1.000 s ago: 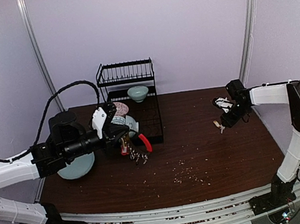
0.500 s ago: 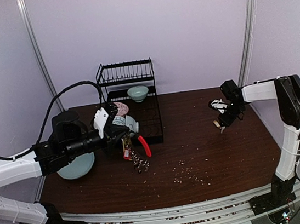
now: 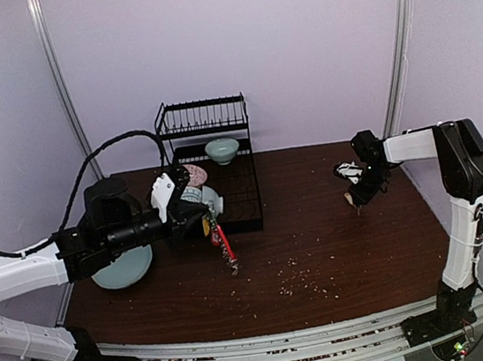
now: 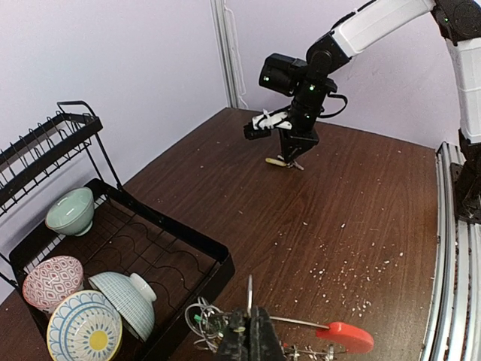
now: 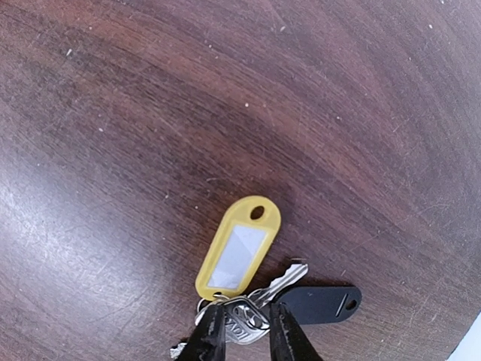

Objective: Put the keys on the keyring

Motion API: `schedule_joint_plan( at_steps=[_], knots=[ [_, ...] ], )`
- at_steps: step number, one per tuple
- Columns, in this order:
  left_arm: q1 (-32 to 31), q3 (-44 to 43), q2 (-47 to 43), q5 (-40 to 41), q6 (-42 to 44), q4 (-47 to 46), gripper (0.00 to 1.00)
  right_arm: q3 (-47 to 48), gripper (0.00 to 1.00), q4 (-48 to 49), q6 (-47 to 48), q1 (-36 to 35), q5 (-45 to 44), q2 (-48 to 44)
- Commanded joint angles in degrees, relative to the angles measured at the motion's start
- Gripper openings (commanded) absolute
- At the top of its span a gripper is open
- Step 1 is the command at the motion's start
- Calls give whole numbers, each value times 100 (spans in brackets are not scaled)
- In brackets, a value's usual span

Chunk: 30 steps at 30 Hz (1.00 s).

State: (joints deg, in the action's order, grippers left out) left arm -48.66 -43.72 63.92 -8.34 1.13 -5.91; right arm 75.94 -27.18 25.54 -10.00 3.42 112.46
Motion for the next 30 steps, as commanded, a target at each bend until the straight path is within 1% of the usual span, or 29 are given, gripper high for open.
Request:
schedule_joint_plan(
  at_steps=[1,3,8,18,22,25,27,28,30],
  knots=[
    [68,-128,-15,-149,-51,-437,0,67,17,-281,-33,-31,-88,47],
    [76,-128,-19,-155,-59,-446,0,78,9,-271,-68,-29,-139,51],
    [81,-119,-33,-169,-60,-454,0,296,0,-456,-308,-45,-80,-37],
    [80,-128,-117,-218,-77,-428,0,192,0,-387,-563,-222,-432,-822],
    [85,-119,-175,-230,-88,-438,0,-52,17,-374,-189,-230,-581,-733],
    [85,-117,-166,-239,-93,-422,0,30,27,-622,86,-207,-179,-437],
    [83,-127,-152,-254,-95,-395,0,212,39,-519,-100,-109,130,-216],
    [83,-135,-152,-256,-95,-393,0,400,43,-599,-195,-57,263,-62],
    [81,-128,-160,-231,-86,-387,0,704,47,-690,-431,23,276,218]
  ],
)
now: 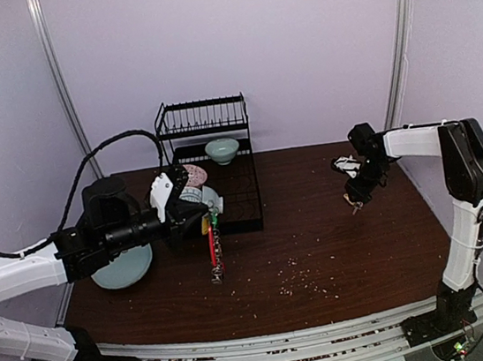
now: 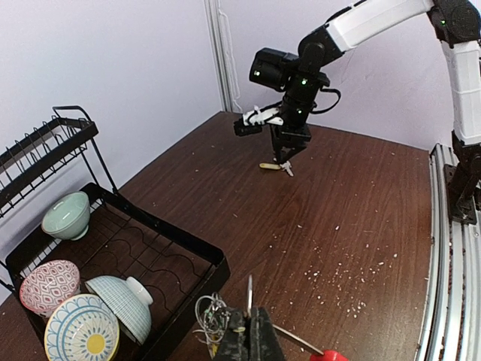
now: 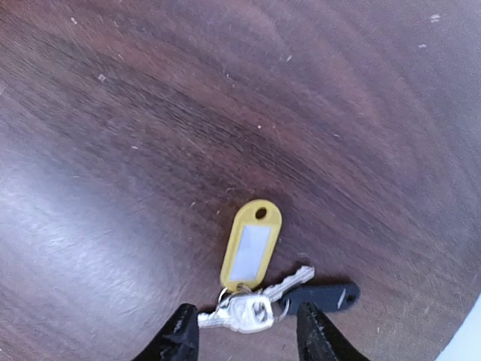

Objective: Put the keys on the keyring

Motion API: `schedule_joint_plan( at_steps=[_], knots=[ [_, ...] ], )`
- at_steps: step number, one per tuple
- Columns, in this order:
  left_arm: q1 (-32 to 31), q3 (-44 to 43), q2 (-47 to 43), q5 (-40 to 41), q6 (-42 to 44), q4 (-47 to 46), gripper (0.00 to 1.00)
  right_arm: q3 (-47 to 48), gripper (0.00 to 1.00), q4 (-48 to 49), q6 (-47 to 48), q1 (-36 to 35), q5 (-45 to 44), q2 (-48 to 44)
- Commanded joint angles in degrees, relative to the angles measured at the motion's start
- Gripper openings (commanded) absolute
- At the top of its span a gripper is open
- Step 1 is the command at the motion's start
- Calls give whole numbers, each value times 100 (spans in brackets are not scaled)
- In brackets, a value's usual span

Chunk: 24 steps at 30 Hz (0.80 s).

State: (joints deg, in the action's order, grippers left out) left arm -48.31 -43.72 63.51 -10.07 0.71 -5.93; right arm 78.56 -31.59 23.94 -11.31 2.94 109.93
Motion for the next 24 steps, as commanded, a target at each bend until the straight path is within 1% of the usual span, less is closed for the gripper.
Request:
schedule_joint_plan(
  at_steps=[1,5,7,8,10,12,17,20,22,24],
  knots=[
    [45,-128,-123,-55,-40,-376,0,520,47,-250,-325,162,275,572],
    [50,-119,-141,-29,-27,-373,0,672,41,-494,-399,128,119,897],
    [43,-126,-154,-20,-27,-365,0,579,39,-524,-472,56,-41,887],
    [49,-127,-161,-18,-25,-365,0,486,36,-494,-508,9,-62,832],
    [50,-130,-171,-38,-26,-365,0,277,27,-434,-616,-133,-44,648],
    [50,-136,-187,-47,-23,-365,0,45,23,-445,-710,-334,99,484],
    [50,-121,-278,7,-1,-371,0,-458,22,-611,-813,-1033,878,14],
    [50,-126,-308,-2,-1,-373,0,-660,21,-741,-883,-1393,1042,-303],
    [50,-128,-325,-13,-8,-373,0,-722,24,-785,-930,-1540,1183,-532],
    [49,-128,-339,-33,-18,-373,0,-749,27,-688,-1146,-1548,1136,-797]
  ],
)
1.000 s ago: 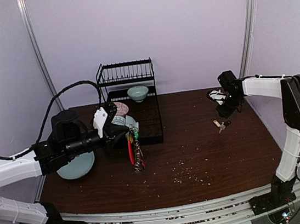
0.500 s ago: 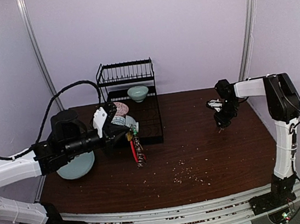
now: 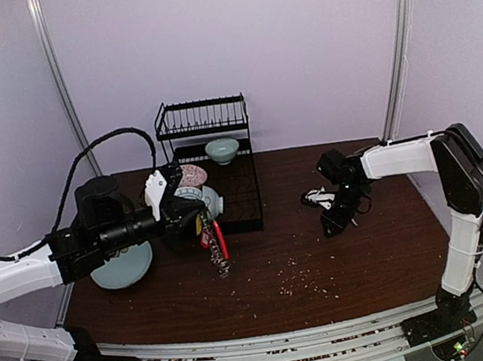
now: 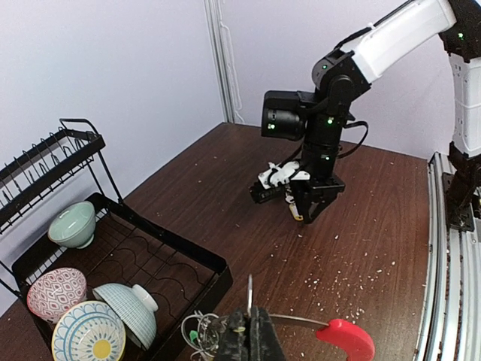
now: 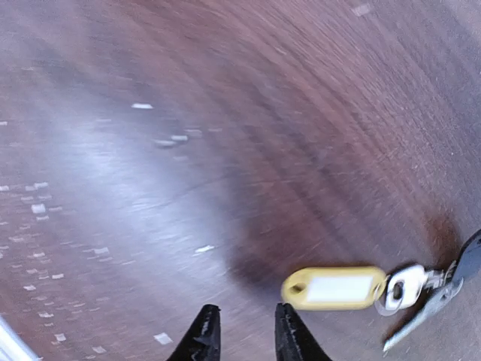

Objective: Put the keys on the keyring

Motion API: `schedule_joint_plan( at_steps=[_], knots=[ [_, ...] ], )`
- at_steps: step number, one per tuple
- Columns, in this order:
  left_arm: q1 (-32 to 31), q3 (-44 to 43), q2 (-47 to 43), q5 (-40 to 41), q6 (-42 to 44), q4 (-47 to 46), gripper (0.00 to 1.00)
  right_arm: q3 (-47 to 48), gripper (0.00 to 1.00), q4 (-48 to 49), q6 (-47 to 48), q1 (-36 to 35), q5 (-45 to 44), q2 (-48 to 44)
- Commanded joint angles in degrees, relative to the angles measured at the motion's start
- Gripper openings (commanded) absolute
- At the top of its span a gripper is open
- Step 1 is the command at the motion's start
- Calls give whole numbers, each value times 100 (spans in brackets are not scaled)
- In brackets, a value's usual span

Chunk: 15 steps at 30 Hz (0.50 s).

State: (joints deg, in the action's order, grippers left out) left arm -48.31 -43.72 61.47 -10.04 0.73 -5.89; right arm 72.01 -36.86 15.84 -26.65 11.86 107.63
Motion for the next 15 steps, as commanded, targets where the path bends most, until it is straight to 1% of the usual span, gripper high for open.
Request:
schedule_joint_plan(
  at_steps=[1,2,5,8,10,15],
  knots=[
    [50,-128,-142,-43,-22,-378,0,-112,27,-68,-460,24,151,-702],
    [49,-128,-157,-51,-21,-378,0,-118,28,-5,-551,49,87,-796],
    [48,-128,-183,-51,-20,-378,0,1,35,83,-802,178,-210,-852],
    [49,-128,-207,-33,-27,-361,0,86,35,304,-1309,378,-869,-703],
    [50,-128,-221,-41,-21,-353,0,218,37,271,-1390,432,-1422,-384],
    [50,-119,-226,-14,-20,-347,0,494,41,394,-1369,526,-1490,225]
  ],
)
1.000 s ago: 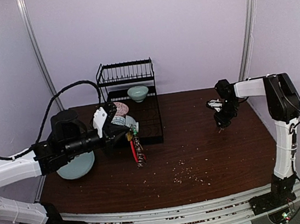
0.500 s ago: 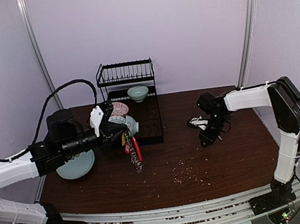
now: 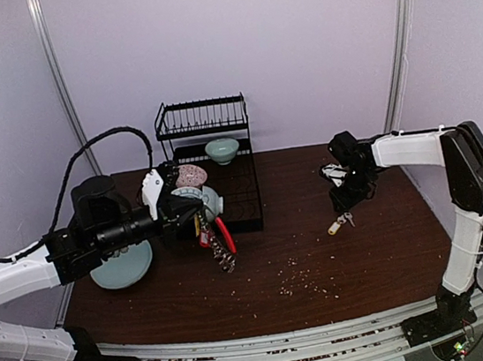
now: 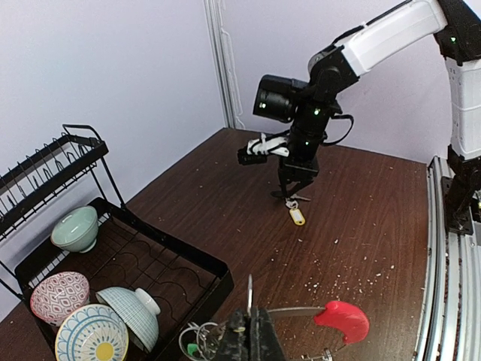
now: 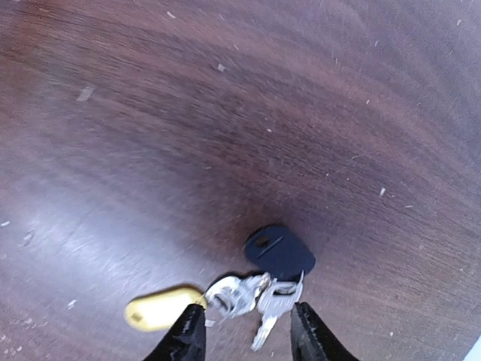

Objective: Put the keys on the keyring

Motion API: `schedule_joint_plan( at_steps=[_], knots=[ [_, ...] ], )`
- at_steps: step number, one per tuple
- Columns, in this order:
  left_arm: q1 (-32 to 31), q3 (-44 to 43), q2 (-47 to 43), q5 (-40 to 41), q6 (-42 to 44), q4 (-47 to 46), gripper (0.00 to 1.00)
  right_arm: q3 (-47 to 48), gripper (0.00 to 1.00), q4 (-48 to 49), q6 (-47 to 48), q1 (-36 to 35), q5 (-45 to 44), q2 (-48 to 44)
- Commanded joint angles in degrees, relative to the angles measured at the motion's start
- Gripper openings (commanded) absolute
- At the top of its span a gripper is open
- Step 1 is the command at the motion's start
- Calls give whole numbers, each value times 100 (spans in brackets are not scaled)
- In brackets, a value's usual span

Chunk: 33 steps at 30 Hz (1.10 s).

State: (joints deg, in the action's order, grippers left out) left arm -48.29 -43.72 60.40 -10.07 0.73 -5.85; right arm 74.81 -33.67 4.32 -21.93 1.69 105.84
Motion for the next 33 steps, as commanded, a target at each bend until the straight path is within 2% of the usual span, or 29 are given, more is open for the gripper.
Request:
schedule_joint_plan(
  at_steps=[1,2,4,10,12,16,25,33],
  knots=[
    [48,-119,-112,-11,-13,-348,0,296,43,99,-240,62,-585,516],
    [46,-119,-112,-13,-12,-347,0,384,48,116,-261,68,-683,623],
    [48,-113,-107,-6,-3,-348,0,519,51,196,-243,66,-666,797],
    [46,-119,-79,59,26,-321,0,693,50,309,-118,129,-717,1169],
    [47,-119,-80,70,40,-327,0,678,45,341,-109,191,-752,1194],
    [48,-118,-52,73,50,-330,0,642,25,274,-49,238,-915,1146],
    [48,-127,-59,51,56,-334,0,506,2,57,-5,162,-994,476],
    [45,-128,-92,-24,54,-327,0,258,0,40,157,-261,-750,-984]
  ],
)
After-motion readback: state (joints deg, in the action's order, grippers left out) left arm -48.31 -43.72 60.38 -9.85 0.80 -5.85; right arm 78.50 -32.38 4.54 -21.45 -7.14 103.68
